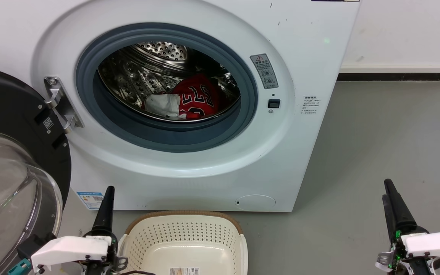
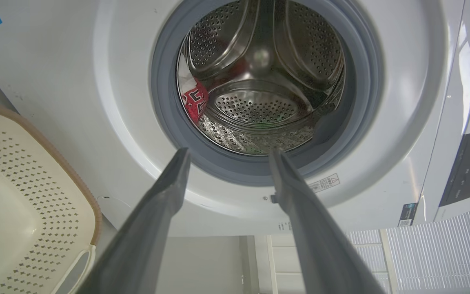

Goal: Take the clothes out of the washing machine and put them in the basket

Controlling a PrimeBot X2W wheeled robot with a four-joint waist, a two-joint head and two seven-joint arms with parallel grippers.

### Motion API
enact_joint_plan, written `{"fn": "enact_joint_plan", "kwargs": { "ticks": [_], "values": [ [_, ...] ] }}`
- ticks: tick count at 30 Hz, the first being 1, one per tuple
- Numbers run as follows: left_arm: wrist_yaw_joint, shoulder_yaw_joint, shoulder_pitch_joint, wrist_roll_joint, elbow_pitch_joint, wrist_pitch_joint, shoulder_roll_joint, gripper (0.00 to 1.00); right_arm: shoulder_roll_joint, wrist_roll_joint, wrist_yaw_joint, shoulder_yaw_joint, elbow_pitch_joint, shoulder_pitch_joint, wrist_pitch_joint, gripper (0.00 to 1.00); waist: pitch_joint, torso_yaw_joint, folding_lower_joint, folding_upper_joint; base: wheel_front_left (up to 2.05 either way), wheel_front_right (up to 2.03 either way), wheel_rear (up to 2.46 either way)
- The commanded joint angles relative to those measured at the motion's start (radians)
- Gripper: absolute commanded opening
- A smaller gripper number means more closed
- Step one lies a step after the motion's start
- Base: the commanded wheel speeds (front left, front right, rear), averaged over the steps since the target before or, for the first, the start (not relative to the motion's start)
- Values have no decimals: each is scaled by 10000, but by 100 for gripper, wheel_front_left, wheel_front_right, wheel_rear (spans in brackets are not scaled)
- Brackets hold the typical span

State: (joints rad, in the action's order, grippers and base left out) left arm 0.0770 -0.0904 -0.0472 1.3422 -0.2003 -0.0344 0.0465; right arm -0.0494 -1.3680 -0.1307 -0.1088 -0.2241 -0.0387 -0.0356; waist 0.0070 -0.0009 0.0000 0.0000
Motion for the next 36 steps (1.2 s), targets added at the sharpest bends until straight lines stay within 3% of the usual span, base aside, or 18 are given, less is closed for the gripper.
{"fn": "enact_joint_plan", "kwargs": {
  "ticks": [1,16,36],
  "values": [
    [-101,83,-89,-463,285,107,23,100,-22,485,0,33,315,-73,101,100,3,0,0,0,0,0,0],
    [-845,605,186,-3238,875,710,28,100,-23,3886,-1,211,1127,281,711,100,38,-3,0,0,0,0,0],
    [-1439,986,502,-6102,1291,1359,34,100,-24,7009,0,311,1712,640,1360,100,60,2,0,0,0,0,0]
  ]
}}
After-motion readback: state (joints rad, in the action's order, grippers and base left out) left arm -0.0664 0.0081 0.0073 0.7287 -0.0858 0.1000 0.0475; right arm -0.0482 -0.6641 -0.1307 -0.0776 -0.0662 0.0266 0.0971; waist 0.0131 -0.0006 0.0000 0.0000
